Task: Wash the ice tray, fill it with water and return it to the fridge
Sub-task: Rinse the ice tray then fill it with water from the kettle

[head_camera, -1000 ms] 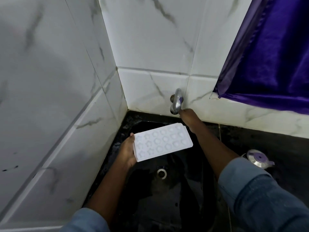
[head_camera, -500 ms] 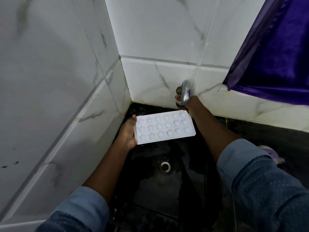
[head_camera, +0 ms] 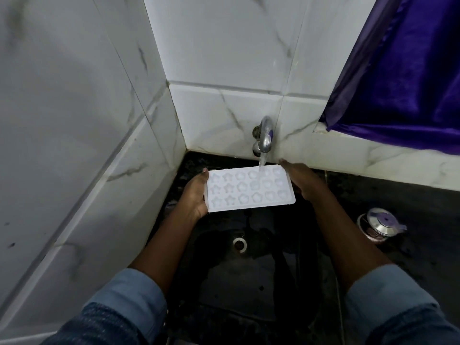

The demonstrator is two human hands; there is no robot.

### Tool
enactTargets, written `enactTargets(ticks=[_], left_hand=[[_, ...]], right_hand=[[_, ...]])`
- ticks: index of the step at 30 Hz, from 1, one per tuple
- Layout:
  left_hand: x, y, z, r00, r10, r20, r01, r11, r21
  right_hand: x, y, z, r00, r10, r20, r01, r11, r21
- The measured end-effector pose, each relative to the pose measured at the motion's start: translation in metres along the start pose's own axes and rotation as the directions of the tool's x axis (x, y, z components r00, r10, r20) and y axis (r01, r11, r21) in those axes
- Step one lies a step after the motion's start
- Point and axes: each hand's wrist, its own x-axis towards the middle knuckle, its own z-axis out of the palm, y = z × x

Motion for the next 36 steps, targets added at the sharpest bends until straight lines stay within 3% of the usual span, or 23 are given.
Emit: enactTargets(ticks=[7, 12, 18, 25, 29, 32, 36], left_hand=[[0.005, -0.028, 0.025, 0.993, -0.073, 0.094, 0.072, 0.997, 0.013], [0.009, -0.054, 0.039, 0.982, -0.108, 0.153, 0.104, 0.994, 0.032], [0.008, -0.068, 0.053, 0.976, -0.114, 0.188, 0.107, 0.993, 0.048], [0.010, -0.061, 0.040, 0.977, -0.086, 0.195, 0.078, 0.996, 0.052], [0.008, -0.044, 0.017, 0.981, -0.050, 0.189, 0.048, 0.999, 0.012], [0.008, -0.032, -0.008, 0.987, -0.015, 0.158, 0.019, 1.000, -0.022], [0.008, -0.015, -0.035, 0.992, 0.012, 0.123, -0.002, 0.996, -0.086]], right_hand=[[-0.030, 0.041, -0.022, 0.995, -0.032, -0.097, 0.049, 0.984, 0.172], [-0.030, 0.047, -0.038, 0.959, -0.085, -0.272, 0.099, 0.994, 0.040], [-0.026, 0.057, -0.057, 0.931, -0.092, -0.353, 0.085, 0.996, -0.037], [-0.030, 0.058, -0.042, 0.944, -0.033, -0.329, 0.065, 0.994, 0.088], [-0.030, 0.045, -0.016, 0.947, -0.104, -0.305, 0.131, 0.989, 0.068], [-0.028, 0.035, 0.009, 0.959, -0.141, -0.246, 0.169, 0.981, 0.096], [-0.018, 0.029, 0.038, 0.987, -0.071, -0.141, 0.101, 0.970, 0.222]])
